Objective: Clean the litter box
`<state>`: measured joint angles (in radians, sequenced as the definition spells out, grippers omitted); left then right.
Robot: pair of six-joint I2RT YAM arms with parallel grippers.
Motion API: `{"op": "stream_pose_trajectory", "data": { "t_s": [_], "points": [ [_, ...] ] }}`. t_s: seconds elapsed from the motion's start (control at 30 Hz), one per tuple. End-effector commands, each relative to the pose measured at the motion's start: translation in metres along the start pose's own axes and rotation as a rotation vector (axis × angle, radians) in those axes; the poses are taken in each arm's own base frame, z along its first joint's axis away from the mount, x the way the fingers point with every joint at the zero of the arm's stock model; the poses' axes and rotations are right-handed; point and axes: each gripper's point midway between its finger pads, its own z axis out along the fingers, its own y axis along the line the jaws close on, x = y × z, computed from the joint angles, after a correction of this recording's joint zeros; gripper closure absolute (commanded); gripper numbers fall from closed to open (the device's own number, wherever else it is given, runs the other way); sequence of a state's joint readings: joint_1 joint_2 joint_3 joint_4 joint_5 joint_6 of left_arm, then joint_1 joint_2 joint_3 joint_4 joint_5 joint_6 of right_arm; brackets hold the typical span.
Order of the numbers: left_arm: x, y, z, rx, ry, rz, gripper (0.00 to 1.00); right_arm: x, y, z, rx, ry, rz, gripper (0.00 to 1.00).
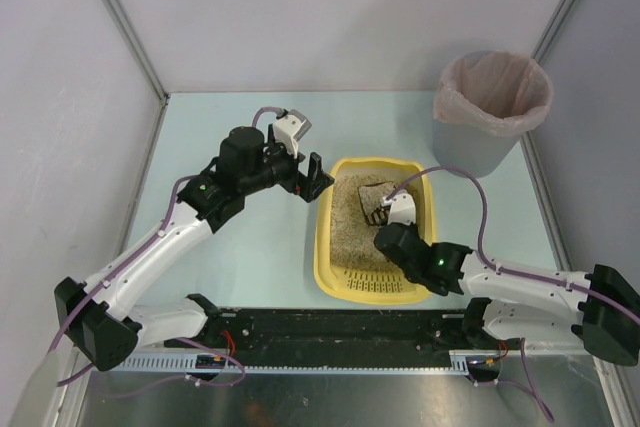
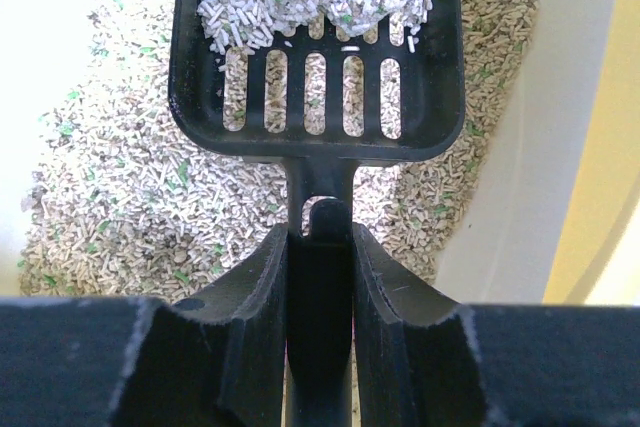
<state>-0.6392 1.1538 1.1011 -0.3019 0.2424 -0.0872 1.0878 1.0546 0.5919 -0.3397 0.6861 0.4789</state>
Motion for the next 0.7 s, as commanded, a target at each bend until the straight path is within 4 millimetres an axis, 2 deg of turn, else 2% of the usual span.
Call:
{"op": "stream_pose_trajectory", "data": {
  "t_s": [0.0,0.17,0.3,0.33,0.43,0.47,0.5,0.63,0.67],
  "points": [
    [-0.012,-0.005,-0.003,0.022,-0.040,0.019,0.00,-0.012,0.006,-0.001,-0.008,-0.047,0.016,1.00],
    [-0.013,-0.005,-0.003,0.019,-0.043,0.020,0.00,-0.018,-0.016,0.000,0.056,-0.049,0.083,1.00],
    [-0.011,-0.006,-0.002,0.023,-0.035,0.017,0.00,-0.026,0.009,-0.007,-0.051,-0.083,0.008,1.00],
    [-0.011,-0.005,-0.002,0.023,-0.034,0.016,0.00,-0.024,0.007,-0.004,-0.033,-0.069,-0.005,1.00],
    [-0.011,-0.004,-0.002,0.017,-0.036,0.018,0.00,-0.021,-0.029,0.001,0.110,-0.038,0.045,1.00],
    [-0.012,-0.005,-0.002,0.017,-0.037,0.017,0.00,-0.023,-0.034,-0.002,0.109,-0.039,0.081,1.00],
    [-0.011,-0.004,-0.002,0.017,-0.036,0.018,0.00,-0.023,-0.033,-0.002,0.090,-0.039,0.085,1.00],
    [-0.010,-0.007,-0.001,0.032,-0.031,0.011,0.00,-0.029,0.000,-0.005,-0.049,-0.052,0.078,1.00],
    [-0.010,-0.007,0.000,0.032,-0.028,0.011,0.00,-0.025,0.003,-0.004,-0.049,-0.037,0.066,1.00]
  ]
}}
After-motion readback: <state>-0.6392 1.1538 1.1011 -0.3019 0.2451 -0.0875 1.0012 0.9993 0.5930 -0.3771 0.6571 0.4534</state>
